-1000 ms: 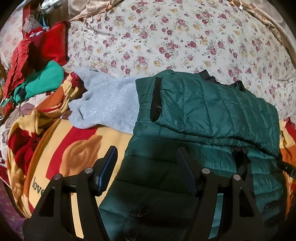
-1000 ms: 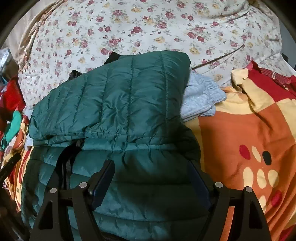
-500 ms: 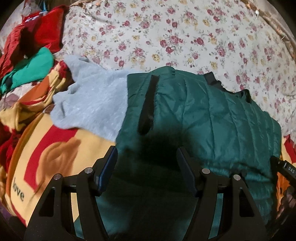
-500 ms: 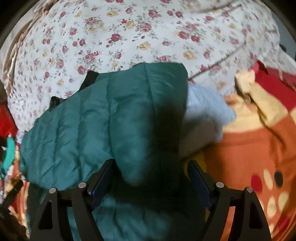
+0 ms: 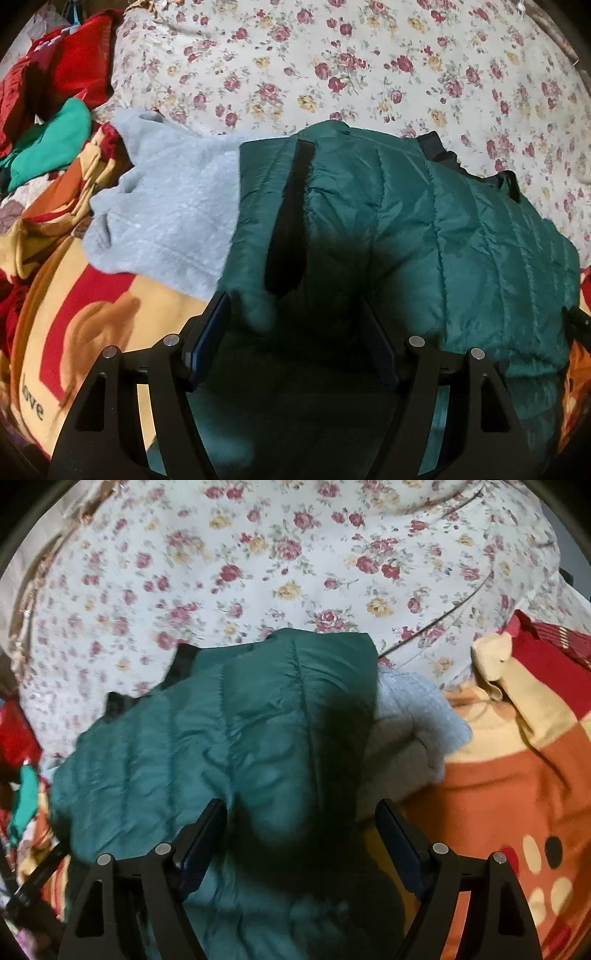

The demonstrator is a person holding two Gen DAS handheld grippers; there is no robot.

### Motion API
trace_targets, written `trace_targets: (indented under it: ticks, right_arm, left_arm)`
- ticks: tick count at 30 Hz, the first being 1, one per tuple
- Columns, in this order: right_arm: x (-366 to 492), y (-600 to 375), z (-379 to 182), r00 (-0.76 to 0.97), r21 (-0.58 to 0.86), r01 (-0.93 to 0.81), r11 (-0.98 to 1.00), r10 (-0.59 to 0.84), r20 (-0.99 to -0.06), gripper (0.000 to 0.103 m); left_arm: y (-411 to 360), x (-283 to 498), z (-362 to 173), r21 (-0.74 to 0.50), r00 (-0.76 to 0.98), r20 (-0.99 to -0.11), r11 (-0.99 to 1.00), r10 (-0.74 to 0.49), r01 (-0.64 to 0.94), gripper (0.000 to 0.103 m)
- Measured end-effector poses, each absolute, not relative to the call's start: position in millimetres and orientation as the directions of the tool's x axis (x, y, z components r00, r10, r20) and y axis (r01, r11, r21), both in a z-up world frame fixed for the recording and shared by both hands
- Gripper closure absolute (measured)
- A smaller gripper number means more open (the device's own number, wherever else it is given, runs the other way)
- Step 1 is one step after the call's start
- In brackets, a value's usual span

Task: Fold large clothes

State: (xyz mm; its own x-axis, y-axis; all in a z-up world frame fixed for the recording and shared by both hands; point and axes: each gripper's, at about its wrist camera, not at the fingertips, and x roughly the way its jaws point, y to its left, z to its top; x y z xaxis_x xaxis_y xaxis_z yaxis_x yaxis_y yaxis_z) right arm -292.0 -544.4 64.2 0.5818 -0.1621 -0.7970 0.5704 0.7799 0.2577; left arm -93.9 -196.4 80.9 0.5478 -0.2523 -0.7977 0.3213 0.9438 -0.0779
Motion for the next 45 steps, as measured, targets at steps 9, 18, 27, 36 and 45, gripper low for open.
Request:
trace_targets:
  ticks: [9,18,27,36,45]
  right_arm:
    - [-356.8,-509.7,76.4,0.555,0.277,0.537,0.796,-0.086,-0.828,0.023]
    - [-418.4,-472.7,72.4,0.534,0.27,0.528,0.805,-0.068,-0.843,0.022]
    - [-456.1,-451.6,59.5,0.5,0.278,0.546,0.79,-0.041,-0.865,0.02]
    - [-475.0,-444.9,48.8,0.471,0.277,0.562,0.779,-0.026,-0.882,0.019]
    - [-494.8,-451.5,27.3,0.415,0.315,0.591,0.742,0.055,-0.908,0.017]
  left_arm:
    - [-142.9,-141.8,103.8,-0.036,0.58,-0.779,0.94,-0.239,0.339,0.032]
    - [-94.2,-188.7,111.7,-0.05,0.586,-0.769,0.937,-0.258,0.346,0.032]
    - [-58.1,-223.5,108.3,-0.035,0.584,-0.773,0.935,-0.249,0.352,0.032]
    - [-35.6,-241.3,93.9,-0.046,0.539,-0.804,0.93,-0.252,0.365,0.032]
    - [-12.5,-238.5,71.2,-0.187,0.408,-0.855,0.924,-0.32,0.332,0.032]
